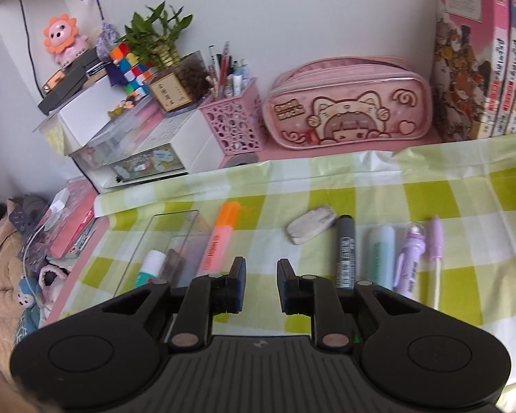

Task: Organize stationery
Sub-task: 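Close the right tool on the black marker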

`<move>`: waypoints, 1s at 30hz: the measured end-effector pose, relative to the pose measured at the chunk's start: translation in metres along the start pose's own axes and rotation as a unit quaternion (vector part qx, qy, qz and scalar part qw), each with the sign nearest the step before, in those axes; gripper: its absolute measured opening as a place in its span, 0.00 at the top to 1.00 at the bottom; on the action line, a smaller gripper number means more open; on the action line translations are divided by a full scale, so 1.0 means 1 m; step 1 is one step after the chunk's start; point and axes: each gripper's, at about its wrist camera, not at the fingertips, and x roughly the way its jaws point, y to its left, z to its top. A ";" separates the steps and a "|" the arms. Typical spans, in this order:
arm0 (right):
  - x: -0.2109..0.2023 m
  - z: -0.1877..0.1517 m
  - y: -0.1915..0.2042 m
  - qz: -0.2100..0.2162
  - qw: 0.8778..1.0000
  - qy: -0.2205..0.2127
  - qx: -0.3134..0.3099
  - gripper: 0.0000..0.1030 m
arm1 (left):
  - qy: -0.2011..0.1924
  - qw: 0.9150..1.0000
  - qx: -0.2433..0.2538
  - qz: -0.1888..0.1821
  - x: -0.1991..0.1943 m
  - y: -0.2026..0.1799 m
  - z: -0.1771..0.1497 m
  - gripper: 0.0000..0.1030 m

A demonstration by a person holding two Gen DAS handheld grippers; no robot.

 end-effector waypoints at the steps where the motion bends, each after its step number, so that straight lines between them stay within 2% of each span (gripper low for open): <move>1: -0.002 0.000 -0.009 -0.012 1.000 -0.004 0.005 0.89 | 0.000 1.000 0.000 0.000 0.000 0.000 0.000 0.30; 5: -0.013 -0.001 -0.037 -0.048 0.998 -0.014 0.023 0.88 | 0.001 1.000 -0.001 0.000 0.000 0.001 0.000 0.30; 9: -0.018 0.001 -0.050 -0.059 0.998 -0.015 0.029 0.88 | 0.000 1.000 0.000 0.001 0.000 0.001 0.000 0.30; 18: 0.015 0.012 -0.028 -0.074 0.996 0.030 -0.039 0.88 | 0.000 1.000 0.000 0.000 0.000 0.002 0.000 0.30; 30: 0.050 0.029 -0.010 -0.106 0.986 0.084 -0.094 0.88 | 0.000 1.000 0.001 -0.001 0.001 0.001 0.001 0.30</move>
